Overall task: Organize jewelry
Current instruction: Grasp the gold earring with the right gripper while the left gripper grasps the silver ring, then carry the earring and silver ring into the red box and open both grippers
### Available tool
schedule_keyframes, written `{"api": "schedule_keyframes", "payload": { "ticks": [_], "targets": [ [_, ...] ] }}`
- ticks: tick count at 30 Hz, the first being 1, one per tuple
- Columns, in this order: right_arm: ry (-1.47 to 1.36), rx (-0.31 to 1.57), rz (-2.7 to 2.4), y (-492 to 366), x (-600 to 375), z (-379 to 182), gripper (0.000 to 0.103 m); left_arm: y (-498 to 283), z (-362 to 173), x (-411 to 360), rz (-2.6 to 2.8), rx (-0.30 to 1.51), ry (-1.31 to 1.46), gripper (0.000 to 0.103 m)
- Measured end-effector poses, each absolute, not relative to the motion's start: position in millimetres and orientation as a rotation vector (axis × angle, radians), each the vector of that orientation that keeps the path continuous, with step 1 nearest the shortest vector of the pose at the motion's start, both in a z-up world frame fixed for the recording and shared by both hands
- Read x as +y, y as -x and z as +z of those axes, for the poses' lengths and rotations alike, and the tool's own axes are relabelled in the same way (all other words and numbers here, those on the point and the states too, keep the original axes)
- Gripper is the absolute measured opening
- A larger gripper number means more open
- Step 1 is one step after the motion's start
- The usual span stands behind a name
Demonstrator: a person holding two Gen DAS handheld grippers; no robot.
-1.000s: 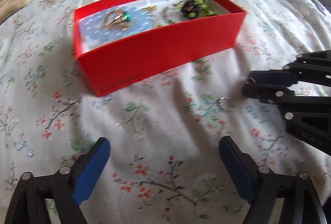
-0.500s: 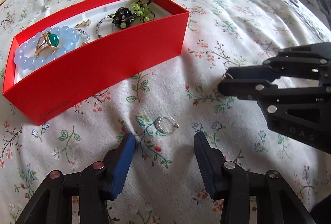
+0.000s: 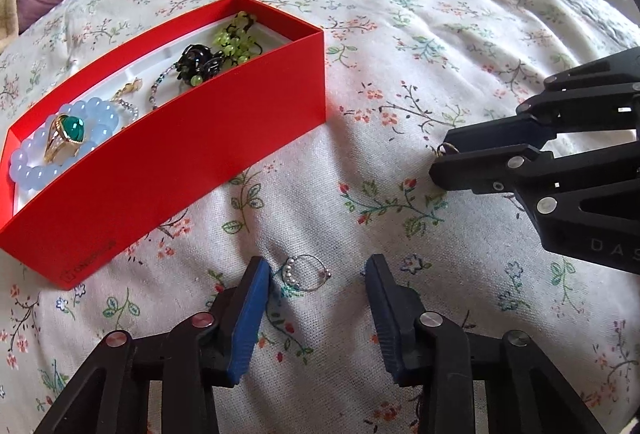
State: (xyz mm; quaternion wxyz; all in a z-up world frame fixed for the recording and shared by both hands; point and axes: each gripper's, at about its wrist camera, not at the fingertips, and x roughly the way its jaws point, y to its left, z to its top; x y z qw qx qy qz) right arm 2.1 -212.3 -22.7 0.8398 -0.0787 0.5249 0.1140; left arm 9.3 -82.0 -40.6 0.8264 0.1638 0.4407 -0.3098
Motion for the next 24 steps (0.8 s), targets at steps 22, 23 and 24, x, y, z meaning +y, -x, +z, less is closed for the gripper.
{"api": "schedule_keyframes", "payload": {
  "ticks": [22, 23, 24],
  "targets": [
    [0.166, 1.094, 0.234, -3, -214, -16, 0.015, -4, -36, -84, -0.633, 0.904, -0.376, 0.001],
    [0.164, 1.091, 0.233, -3, -214, -14, 0.015, -4, -34, -83, -0.634, 0.903, -0.371, 0.000],
    [0.161, 1.088, 0.233, -3, -214, -13, 0.015, -4, -32, -82, -0.634, 0.901, -0.366, 0.000]
  ]
}}
